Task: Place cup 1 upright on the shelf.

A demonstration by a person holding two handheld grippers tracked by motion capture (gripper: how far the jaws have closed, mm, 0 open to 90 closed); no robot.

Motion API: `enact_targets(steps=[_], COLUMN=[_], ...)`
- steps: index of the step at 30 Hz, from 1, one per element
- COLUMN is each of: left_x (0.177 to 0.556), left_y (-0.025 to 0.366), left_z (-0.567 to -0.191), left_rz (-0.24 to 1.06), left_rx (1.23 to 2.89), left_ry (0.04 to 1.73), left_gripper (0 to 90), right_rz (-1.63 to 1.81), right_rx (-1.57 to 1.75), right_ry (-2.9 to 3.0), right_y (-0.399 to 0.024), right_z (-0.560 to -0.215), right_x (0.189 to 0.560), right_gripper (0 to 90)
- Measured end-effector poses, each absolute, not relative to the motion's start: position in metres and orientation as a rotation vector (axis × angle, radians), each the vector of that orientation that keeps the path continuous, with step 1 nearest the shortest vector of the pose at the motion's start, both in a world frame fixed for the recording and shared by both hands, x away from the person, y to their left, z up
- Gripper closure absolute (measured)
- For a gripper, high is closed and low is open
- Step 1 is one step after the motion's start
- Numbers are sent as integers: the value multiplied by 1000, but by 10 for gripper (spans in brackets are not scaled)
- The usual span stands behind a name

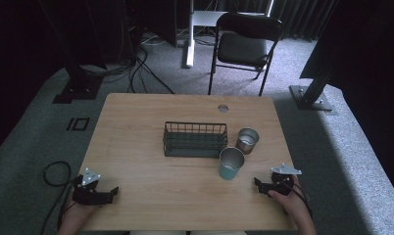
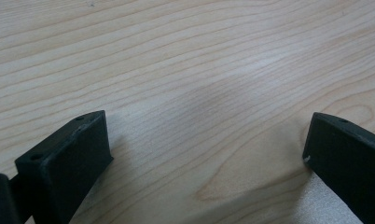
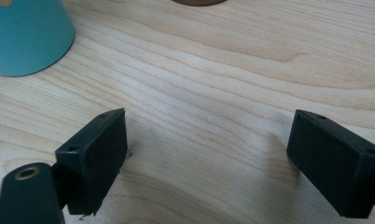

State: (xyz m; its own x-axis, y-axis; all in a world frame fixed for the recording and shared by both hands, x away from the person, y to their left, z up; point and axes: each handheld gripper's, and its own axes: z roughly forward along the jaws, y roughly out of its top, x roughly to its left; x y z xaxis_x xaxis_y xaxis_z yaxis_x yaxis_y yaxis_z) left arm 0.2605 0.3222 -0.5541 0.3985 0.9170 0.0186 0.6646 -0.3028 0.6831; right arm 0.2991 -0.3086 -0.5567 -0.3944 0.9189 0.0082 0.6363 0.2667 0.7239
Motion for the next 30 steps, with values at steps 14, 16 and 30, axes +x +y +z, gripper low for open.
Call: enact_targets(steps=[14,16,30], left_x=[262,262,265], left_y=[319,319,311], left_z=[-553,-553,-551], left_rz=[524,512,471], left_rx=[2089,2078,2088], left_ry=[1304,1301,1258], left_gripper=[13,13,16], right_rz=[918,918,918], right_rx=[1406,1407,1407], right_ry=[2128,2128,2128], right_y=[-309,-309,-309], right_z=[-557,-557,-557], right_x=[299,299,299], right_gripper=[118,119,119])
